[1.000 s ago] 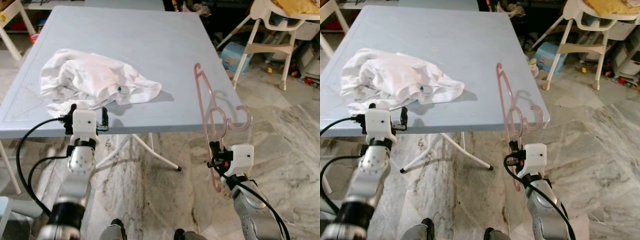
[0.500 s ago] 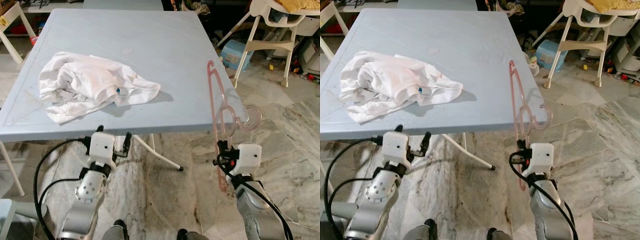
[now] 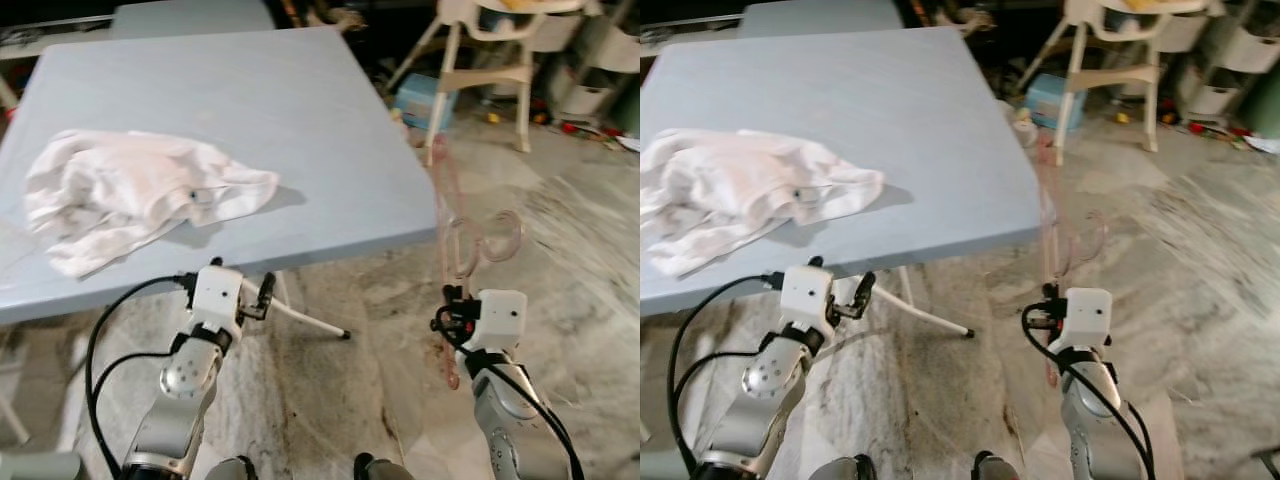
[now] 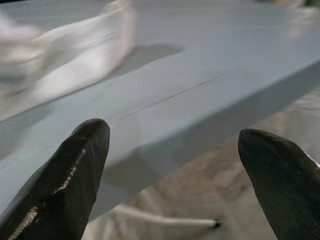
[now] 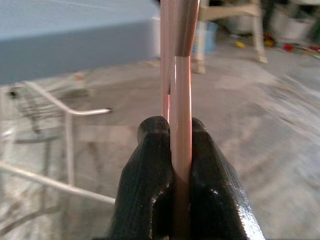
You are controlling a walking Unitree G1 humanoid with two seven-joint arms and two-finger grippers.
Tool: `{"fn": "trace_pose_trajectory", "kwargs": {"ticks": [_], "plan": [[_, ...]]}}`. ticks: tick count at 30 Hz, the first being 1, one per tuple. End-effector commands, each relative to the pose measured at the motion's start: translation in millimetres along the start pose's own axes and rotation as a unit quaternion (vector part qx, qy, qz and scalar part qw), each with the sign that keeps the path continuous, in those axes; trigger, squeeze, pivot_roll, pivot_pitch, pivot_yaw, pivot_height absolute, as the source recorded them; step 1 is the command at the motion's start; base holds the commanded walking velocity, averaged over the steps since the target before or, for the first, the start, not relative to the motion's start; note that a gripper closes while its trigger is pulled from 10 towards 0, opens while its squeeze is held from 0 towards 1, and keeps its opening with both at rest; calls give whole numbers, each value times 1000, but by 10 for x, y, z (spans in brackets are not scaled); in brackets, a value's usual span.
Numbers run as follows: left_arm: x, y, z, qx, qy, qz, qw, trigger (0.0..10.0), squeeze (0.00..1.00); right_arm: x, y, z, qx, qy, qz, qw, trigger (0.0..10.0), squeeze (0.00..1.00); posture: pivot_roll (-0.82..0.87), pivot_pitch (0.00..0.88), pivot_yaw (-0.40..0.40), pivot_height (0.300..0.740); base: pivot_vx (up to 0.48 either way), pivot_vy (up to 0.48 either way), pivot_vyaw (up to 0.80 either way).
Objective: Hang hanger
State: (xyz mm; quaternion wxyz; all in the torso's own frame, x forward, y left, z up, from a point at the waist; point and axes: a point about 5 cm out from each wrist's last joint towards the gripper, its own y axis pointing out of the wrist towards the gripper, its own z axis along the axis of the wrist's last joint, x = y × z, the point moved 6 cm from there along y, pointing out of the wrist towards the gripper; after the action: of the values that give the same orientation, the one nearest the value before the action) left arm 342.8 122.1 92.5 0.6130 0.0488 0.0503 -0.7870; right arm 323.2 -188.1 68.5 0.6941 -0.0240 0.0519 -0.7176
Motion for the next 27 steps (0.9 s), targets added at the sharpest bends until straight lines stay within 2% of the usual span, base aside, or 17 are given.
{"fn": "trace_pose_trajectory", "kwargs": {"ticks": [1, 13, 21, 27], "plan": [[74, 19, -28, -8, -8, -18, 1000, 10000, 0, 21, -29, -16, -3, 2, -3, 1000, 10000, 0, -97, 115, 26, 740, 0, 0, -788], [139, 105, -60, -16, -38, -19, 999, 10000, 0, 18, -25, -4, -3, 1, -3, 1000, 10000, 0, -118, 115, 14, 740, 0, 0, -800], [168, 189, -140, -38, -89, -30, 995, 10000, 0, 95, -30, 14, 1, 1, -22, 1000, 10000, 0, -137, 116, 13, 740, 0, 0, -800], [204, 255, -129, -39, -96, -40, 994, 10000, 0, 104, -63, -22, -7, 1, -28, 1000, 10000, 0, -148, 116, 17, 740, 0, 0, -800]]}}
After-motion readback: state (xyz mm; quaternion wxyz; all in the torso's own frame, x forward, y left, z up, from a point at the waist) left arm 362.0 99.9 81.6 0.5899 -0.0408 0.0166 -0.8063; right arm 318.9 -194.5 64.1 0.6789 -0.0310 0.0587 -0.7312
